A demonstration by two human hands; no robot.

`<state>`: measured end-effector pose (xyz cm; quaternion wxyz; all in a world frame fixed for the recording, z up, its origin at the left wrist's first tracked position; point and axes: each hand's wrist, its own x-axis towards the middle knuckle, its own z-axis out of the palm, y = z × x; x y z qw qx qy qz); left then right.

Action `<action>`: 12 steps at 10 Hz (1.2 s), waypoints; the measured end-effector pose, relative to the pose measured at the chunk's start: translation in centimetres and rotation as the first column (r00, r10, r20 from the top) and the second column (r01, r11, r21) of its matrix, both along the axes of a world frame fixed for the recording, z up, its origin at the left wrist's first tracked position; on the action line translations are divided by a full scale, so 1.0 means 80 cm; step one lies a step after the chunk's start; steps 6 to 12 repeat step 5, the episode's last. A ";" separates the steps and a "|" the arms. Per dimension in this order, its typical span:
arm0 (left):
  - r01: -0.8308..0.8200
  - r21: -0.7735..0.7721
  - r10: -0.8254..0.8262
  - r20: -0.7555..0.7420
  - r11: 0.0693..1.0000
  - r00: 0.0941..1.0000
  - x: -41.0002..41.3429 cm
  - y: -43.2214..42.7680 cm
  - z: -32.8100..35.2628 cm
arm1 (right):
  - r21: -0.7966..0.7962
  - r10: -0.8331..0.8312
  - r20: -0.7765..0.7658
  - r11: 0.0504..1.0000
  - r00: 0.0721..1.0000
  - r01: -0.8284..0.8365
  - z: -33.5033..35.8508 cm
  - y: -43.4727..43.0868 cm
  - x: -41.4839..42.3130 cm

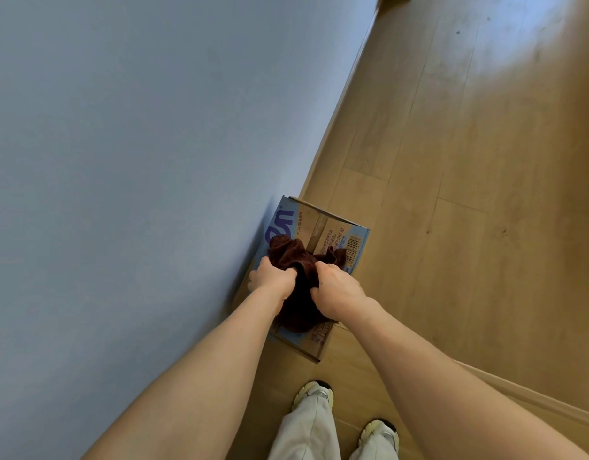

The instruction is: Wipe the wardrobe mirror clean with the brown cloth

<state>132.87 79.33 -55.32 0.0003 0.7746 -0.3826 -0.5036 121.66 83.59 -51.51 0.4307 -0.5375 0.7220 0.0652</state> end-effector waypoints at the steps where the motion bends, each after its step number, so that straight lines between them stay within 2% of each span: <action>1: 0.029 -0.007 -0.029 0.019 1.000 0.999 -0.007 0.001 0.020 | 0.014 -0.006 -0.027 1.000 1.000 0.006 0.024 0.000 -0.002; 3: 0.071 -0.051 -0.069 0.045 0.996 0.997 -0.031 0.014 0.069 | 0.056 -0.074 -0.059 0.995 0.996 0.078 0.081 0.017 -0.015; 5: 0.115 -0.119 -0.118 -0.018 0.986 0.993 -0.083 0.029 0.130 | -0.036 -0.189 -0.121 0.982 0.975 0.186 0.149 0.048 -0.060; 12: 0.115 -0.119 -0.118 -0.018 0.986 0.993 -0.083 0.029 0.130 | -0.036 -0.189 -0.121 0.982 0.975 0.186 0.149 0.048 -0.060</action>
